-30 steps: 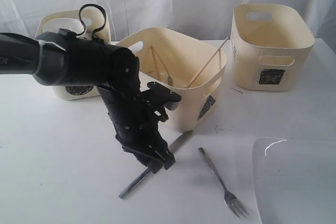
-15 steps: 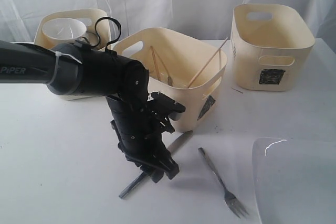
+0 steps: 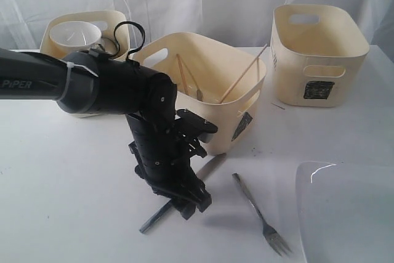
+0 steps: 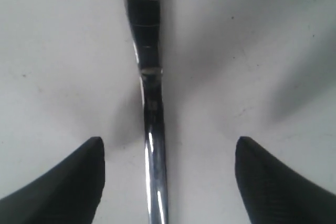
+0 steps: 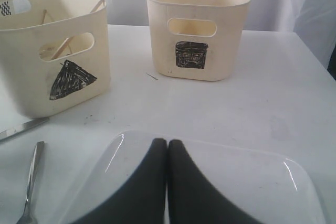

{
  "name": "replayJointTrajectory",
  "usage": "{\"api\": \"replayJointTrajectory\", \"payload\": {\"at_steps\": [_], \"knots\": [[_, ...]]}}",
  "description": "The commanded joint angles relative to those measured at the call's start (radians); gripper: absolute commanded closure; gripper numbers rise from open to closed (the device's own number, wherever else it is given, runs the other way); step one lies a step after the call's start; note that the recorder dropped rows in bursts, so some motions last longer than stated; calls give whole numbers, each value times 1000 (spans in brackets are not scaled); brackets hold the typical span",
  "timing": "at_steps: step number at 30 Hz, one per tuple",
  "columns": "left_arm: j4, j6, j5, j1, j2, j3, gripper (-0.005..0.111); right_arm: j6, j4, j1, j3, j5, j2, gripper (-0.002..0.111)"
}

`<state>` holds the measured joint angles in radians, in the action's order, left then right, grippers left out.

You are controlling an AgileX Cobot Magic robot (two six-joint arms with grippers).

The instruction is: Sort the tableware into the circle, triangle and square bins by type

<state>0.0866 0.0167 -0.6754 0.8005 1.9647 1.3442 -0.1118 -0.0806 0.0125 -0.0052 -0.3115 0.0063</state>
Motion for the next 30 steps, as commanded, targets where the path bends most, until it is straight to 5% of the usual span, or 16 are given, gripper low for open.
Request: {"api": "replayJointTrajectory", "payload": {"at_steps": [1, 5, 12, 14, 21, 30], "knots": [[-2, 49, -1, 10, -2, -6, 33, 3, 0, 7, 5, 14, -6, 108], [-132, 160, 13, 30, -2, -33, 33, 3, 0, 7, 5, 14, -6, 108], [-140, 216, 75, 49, -2, -104, 34, 3, 0, 7, 5, 14, -6, 108], [-140, 219, 70, 49, -2, -104, 44, 3, 0, 7, 5, 14, -6, 108], [-168, 157, -30, 49, -2, -104, 107, 3, 0, 7, 5, 14, -6, 108], [-173, 118, -132, 49, -136, -158, 107, 3, 0, 7, 5, 14, -6, 108]]}}
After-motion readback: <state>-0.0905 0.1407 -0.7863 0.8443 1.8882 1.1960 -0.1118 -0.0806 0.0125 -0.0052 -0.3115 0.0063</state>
